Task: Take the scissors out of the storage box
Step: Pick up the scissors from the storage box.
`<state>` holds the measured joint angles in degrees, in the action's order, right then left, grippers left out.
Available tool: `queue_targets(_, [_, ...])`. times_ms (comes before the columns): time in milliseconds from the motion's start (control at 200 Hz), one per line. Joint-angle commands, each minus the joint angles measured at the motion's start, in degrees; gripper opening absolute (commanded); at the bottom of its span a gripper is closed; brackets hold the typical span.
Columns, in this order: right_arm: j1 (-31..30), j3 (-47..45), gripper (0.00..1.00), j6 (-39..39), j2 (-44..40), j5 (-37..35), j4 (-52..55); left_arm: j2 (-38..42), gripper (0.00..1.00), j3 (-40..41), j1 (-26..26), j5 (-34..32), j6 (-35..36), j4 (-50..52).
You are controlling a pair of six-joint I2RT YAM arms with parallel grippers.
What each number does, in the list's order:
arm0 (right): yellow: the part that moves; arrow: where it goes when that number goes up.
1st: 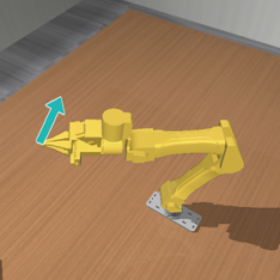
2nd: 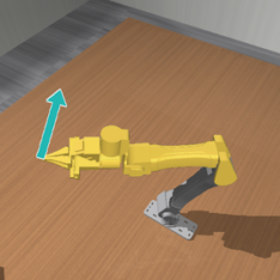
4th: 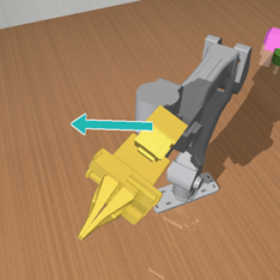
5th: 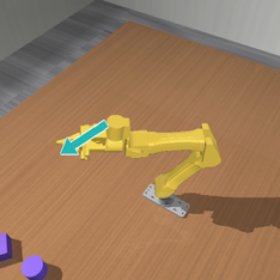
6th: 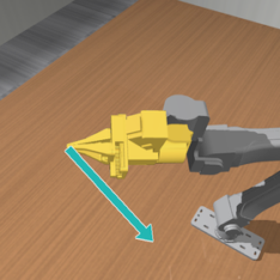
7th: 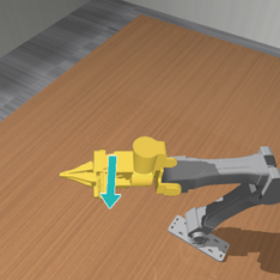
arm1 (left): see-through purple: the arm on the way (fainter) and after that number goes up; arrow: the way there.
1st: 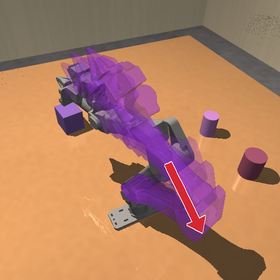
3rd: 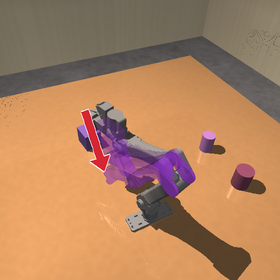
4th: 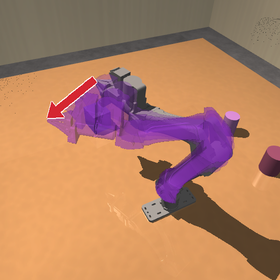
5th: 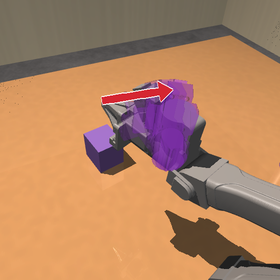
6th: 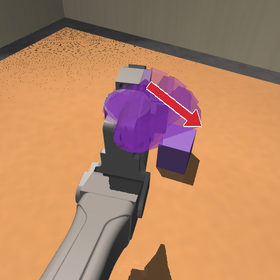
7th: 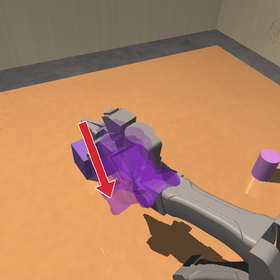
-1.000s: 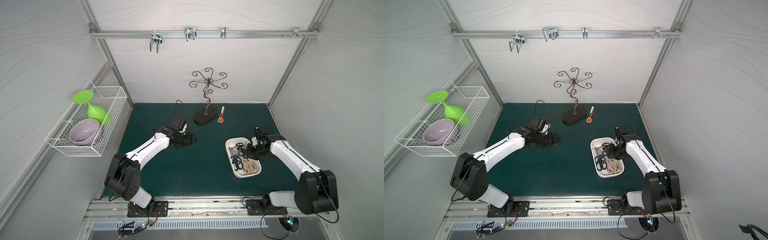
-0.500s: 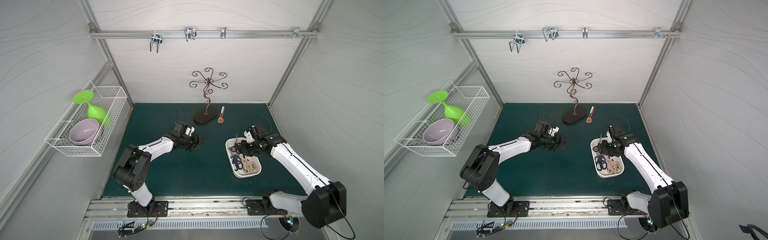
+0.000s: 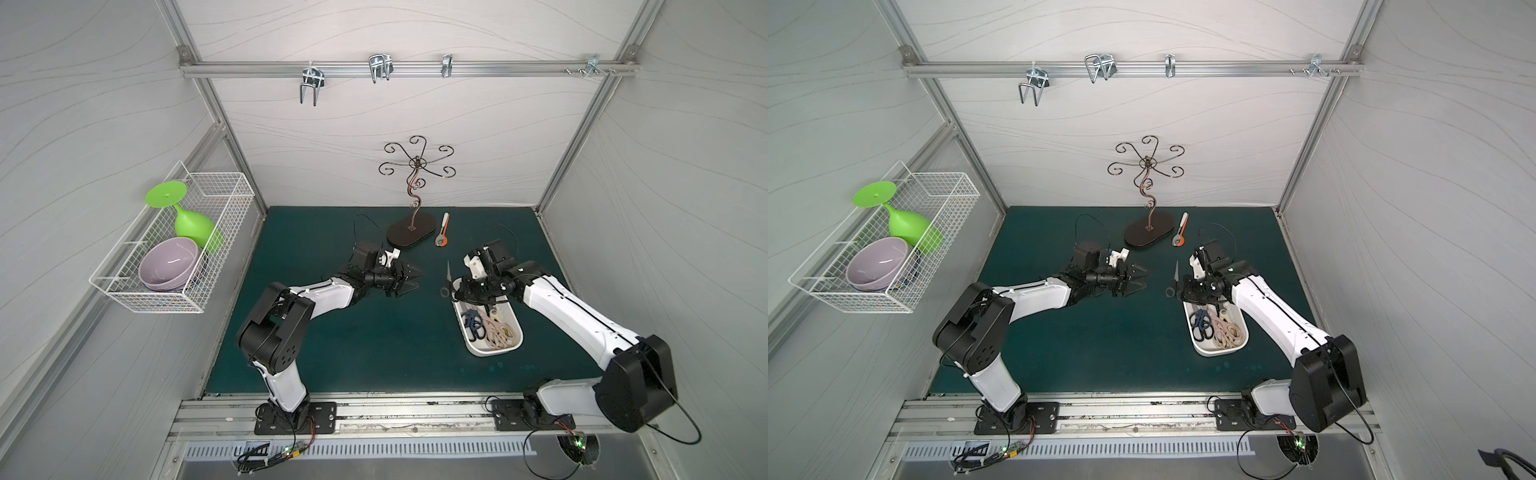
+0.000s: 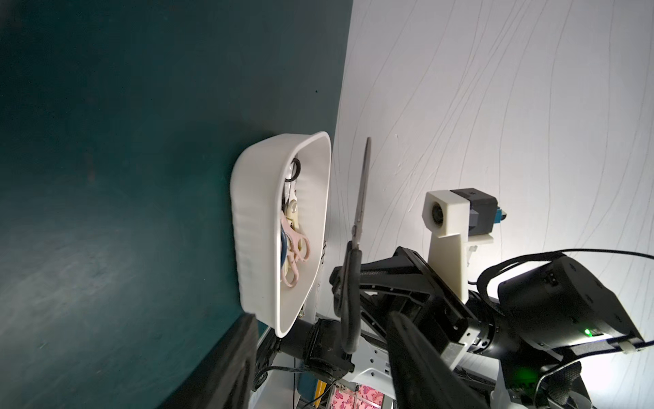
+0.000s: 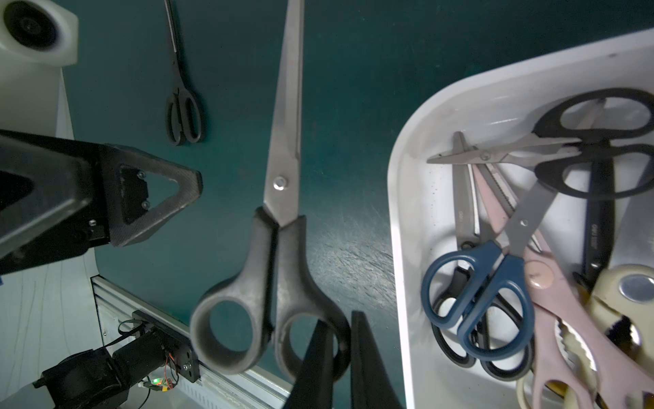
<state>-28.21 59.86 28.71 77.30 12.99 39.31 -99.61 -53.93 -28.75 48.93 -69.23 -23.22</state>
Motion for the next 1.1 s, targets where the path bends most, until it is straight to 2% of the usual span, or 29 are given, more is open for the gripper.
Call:
queue_targets(0, [-0.58, 1.72, 0.03, 0.47, 1.71, 1.08, -2.02, -1.07, 0.61, -2.57, -1.07, 1.73, 0.69, -1.56])
queue_targets(280, [-0.93, 4.51, 0.04, -0.10, 5.01, 2.48, -2.57, -0.57, 0.58, -4.21, -2.53, 2.06, 4.58, 5.40])
queue_targets(575, [-1.28, 4.46, 0.04, -0.07, 5.62, 2.89, -2.53, -1.81, 0.55, -5.38, -4.06, 2.92, 3.43, 2.99])
queue_targets(855, [-1.64, 5.09, 0.04, -0.14, 6.03, 4.23, -2.75, -3.63, 0.37, -6.03, -4.52, 3.63, 2.81, 1.77])
queue_targets(1095, [-1.67, 5.31, 0.04, -0.49, 6.54, 4.17, -2.32, -3.87, 0.27, -6.53, -4.56, 4.25, 3.00, 1.95])
